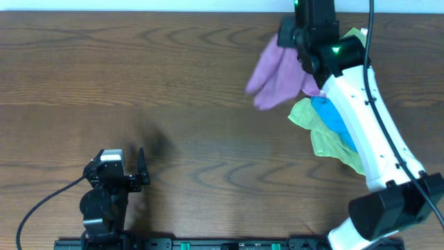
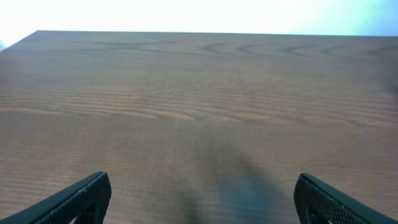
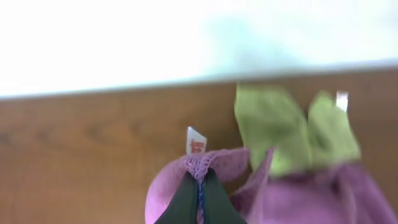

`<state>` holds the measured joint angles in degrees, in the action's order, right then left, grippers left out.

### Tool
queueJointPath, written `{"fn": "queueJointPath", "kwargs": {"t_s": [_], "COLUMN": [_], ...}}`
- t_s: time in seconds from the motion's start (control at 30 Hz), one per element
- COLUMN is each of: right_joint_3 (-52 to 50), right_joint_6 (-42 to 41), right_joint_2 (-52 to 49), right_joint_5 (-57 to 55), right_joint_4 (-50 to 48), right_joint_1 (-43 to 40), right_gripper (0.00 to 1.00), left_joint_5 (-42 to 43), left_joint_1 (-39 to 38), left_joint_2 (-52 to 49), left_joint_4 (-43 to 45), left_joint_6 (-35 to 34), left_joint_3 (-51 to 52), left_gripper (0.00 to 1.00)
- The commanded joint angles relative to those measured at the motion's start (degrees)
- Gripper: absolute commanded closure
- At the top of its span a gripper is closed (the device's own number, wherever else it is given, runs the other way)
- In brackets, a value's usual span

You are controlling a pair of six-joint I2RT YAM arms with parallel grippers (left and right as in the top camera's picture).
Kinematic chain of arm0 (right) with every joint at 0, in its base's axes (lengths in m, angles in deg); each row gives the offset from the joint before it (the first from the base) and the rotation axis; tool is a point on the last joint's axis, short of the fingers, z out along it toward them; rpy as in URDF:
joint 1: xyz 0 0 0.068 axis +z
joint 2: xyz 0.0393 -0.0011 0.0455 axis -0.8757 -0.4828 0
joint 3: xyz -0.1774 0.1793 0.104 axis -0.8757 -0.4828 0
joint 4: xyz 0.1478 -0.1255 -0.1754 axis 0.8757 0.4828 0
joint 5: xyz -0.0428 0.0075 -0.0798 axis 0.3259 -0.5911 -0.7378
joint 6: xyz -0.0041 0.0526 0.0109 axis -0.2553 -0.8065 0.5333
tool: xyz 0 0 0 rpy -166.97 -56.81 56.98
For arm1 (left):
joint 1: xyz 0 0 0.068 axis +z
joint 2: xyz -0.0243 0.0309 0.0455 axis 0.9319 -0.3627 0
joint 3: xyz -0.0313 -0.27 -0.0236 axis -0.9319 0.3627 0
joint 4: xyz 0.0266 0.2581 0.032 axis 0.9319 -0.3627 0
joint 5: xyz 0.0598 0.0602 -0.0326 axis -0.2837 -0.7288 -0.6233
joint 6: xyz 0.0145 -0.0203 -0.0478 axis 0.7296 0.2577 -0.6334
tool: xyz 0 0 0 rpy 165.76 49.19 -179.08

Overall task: Fold the cloth
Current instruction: 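Lift the purple cloth and carry it left toward the table center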

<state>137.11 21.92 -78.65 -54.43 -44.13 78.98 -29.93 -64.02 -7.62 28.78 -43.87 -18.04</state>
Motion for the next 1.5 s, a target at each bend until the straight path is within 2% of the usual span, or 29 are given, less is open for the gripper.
{"fn": "queueJointPath", "kwargs": {"t_s": [0.0,0.07,0.13,0.2,0.23,0.27,0.3,0.37,0.53,0.67,0.73,0.87,1.0,1.23,1.47], "right_joint_3": [0.5,0.5,0.5,0.5,0.5,0.5,0.5,0.5,0.3,-1.7,-3.1,-4.4,-4.7,-4.7,-4.6], "right_joint_6": [5.1,5.1,5.2,8.2,11.7,15.0,18.3,21.5,21.6,16.8,14.8,14.5,14.5,15.4,15.4], "right_joint_2": [-1.7,-2.1,-2.3,-2.4,-2.4,-2.4,-2.4,-2.4,-2.6,-4.4,-6.4,-11.0,-14.8,-17.6,-17.5], "right_joint_5": [-1.1,5.1,17.0,35.2,41.2,43.4,42.8,38.4,25.6,16.6,17.5,18.8,20.6,28.6,33.9], "right_joint_4": [-2.9,-2.3,0.6,5.7,7.9,10.0,12.3,15.5,18.0,19.0,18.8,20.3,20.9,17.9,13.2], "right_joint_1": [0.0,0.7,2.0,5.3,7.0,8.5,10.1,12.1,12.5,9.9,8.5,7.6,8.1,10.6,13.9], "right_gripper": [0.99,0.99,0.99,0.95,0.70,0.24,0.01,0.01,0.01,0.00,0.02,0.11,0.13,0.14,0.09], "left_joint_5": [-0.4,-0.4,-0.4,-0.4,-0.4,-0.4,-0.4,-0.4,-0.4,-0.4,-0.4,-0.4,-0.4,-0.4,-0.4], "left_joint_1": [-0.2,-0.2,-0.2,-0.2,-0.2,-0.2,-0.2,-0.2,-0.2,-0.2,-0.2,-0.2,-0.2,-0.2,-0.2], "left_joint_2": [0.3,0.3,0.3,0.3,0.3,0.3,0.3,0.3,0.3,0.3,0.3,0.3,0.3,0.3,0.3], "left_joint_4": [-0.7,-0.6,-0.6,-0.7,-0.6,-0.6,-0.7,-0.6,-0.6,-0.7,-0.6,-0.7,-0.6,-0.7,-0.6], "left_joint_6": [-0.4,-0.4,-0.4,-0.4,-0.4,-0.4,-0.4,-0.4,-0.4,-0.4,-0.4,-0.4,-0.4,-0.4,-0.4], "left_joint_3": [1.3,1.3,1.3,1.3,1.3,1.3,1.3,1.3,1.3,1.3,1.3,1.3,1.3,1.3,1.3], "left_gripper": [0.05,0.05,0.05,0.05,0.05,0.05,0.05,0.05,0.05,0.05,0.05,0.05,0.05,0.05,0.05]}}
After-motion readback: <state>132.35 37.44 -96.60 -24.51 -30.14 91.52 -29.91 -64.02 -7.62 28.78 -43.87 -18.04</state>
